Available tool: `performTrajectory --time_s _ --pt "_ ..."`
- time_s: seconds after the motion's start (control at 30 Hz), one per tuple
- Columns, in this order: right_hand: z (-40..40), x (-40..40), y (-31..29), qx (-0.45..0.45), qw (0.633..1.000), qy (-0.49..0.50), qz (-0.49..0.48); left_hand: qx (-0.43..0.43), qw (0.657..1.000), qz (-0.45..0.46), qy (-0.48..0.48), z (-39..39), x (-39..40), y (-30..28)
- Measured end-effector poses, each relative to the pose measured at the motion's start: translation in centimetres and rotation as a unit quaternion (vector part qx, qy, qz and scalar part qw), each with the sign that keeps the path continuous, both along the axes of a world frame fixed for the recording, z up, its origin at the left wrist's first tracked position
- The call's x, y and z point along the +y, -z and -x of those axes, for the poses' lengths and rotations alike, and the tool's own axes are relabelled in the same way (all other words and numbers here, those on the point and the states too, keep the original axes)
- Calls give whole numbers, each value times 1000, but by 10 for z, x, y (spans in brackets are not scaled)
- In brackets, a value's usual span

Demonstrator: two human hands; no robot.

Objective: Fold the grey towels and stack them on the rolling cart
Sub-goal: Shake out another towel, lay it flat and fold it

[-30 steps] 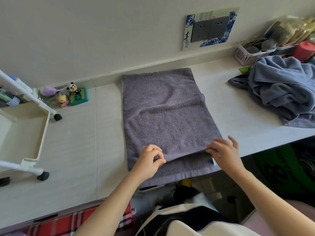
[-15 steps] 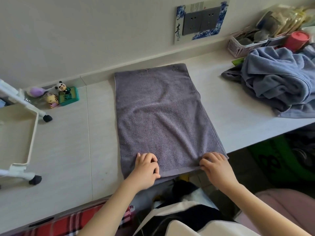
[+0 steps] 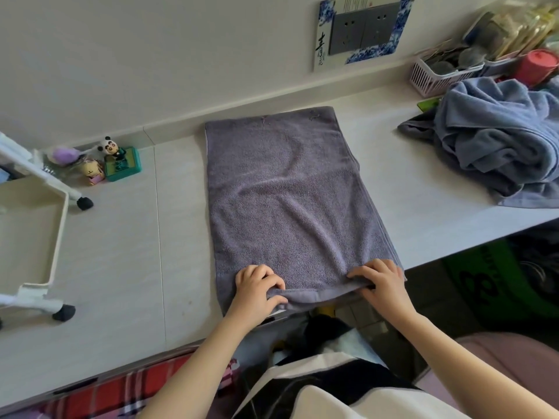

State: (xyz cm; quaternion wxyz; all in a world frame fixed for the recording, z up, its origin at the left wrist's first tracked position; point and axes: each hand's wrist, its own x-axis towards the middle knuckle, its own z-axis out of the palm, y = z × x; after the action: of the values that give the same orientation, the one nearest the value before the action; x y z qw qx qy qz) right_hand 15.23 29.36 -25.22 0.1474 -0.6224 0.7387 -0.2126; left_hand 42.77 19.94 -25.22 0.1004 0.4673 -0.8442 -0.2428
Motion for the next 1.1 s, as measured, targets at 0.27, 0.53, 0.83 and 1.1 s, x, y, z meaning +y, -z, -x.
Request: performTrajectory --time_s 0.27,0.53,0.83,1.1 --pt "11 -12 -9 -64 997 -24 -47 -68 990 -127 -1 10 -29 -21" --pt "2 -8 -4 -4 998 -8 -60 -57 975 -217 -4 9 -40 -26" --pt "-6 -25 -1 19 998 40 -44 97 912 -385 -105 16 -55 -37" --pt "17 -74 -44 -44 971 -89 -216 72 910 -399 -86 16 -74 -48"
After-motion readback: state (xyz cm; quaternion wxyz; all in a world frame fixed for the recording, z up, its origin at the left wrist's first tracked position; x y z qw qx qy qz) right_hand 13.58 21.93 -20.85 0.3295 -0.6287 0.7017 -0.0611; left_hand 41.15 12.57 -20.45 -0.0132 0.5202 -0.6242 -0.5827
